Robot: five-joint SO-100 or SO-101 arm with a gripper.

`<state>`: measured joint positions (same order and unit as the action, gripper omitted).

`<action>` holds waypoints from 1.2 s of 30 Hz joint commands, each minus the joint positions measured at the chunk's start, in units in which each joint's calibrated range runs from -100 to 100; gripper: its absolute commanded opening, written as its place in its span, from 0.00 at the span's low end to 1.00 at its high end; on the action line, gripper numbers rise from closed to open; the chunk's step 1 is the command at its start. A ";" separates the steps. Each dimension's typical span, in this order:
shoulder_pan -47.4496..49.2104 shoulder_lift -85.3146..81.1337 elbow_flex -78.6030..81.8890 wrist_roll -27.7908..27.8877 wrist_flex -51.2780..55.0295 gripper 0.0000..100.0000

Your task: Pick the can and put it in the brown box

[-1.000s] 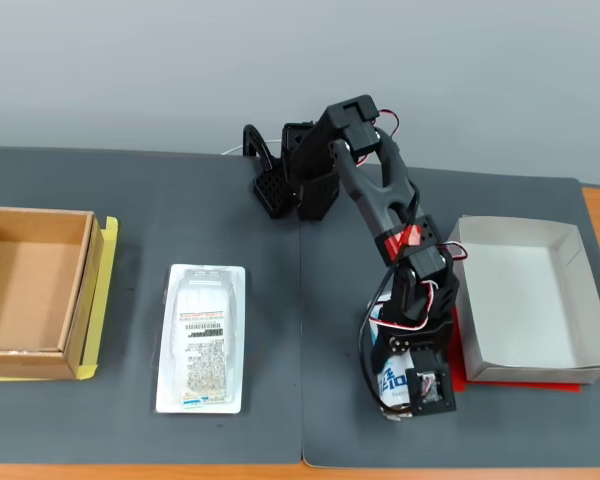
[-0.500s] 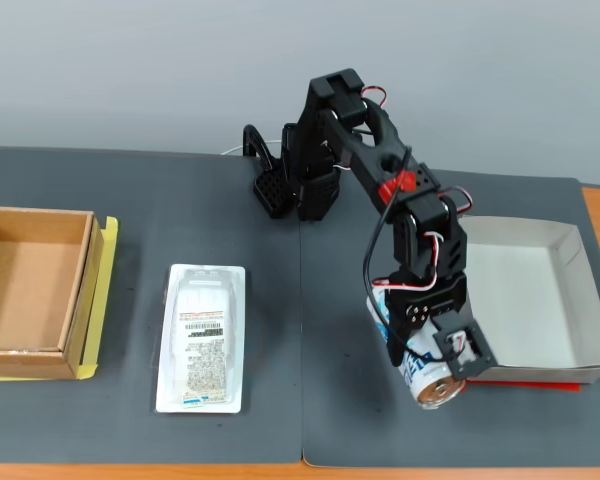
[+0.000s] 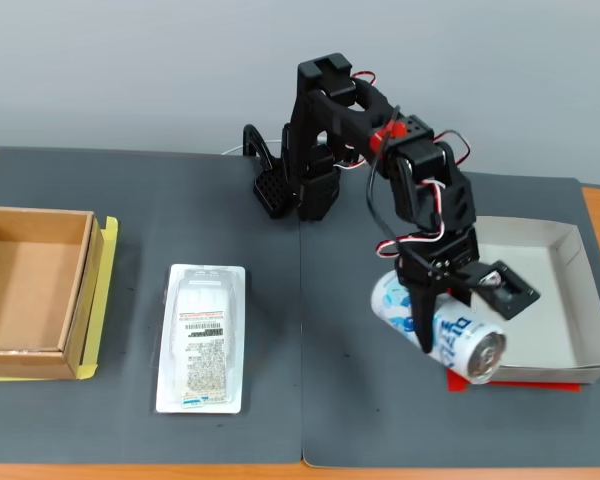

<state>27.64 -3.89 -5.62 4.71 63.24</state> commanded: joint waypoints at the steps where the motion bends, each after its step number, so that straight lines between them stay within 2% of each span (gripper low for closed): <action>1: 2.01 -3.10 -6.69 0.55 0.25 0.10; 12: 12.98 -2.59 -7.05 -0.28 0.25 0.10; 18: 13.06 -2.59 -6.96 -2.16 0.34 0.10; 21: 9.81 -3.18 -6.96 -1.74 0.42 0.10; 28: -3.76 -3.95 -7.86 5.24 6.50 0.10; 36: -18.54 -7.76 -7.86 7.53 6.76 0.10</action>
<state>13.30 -8.37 -10.24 11.01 69.81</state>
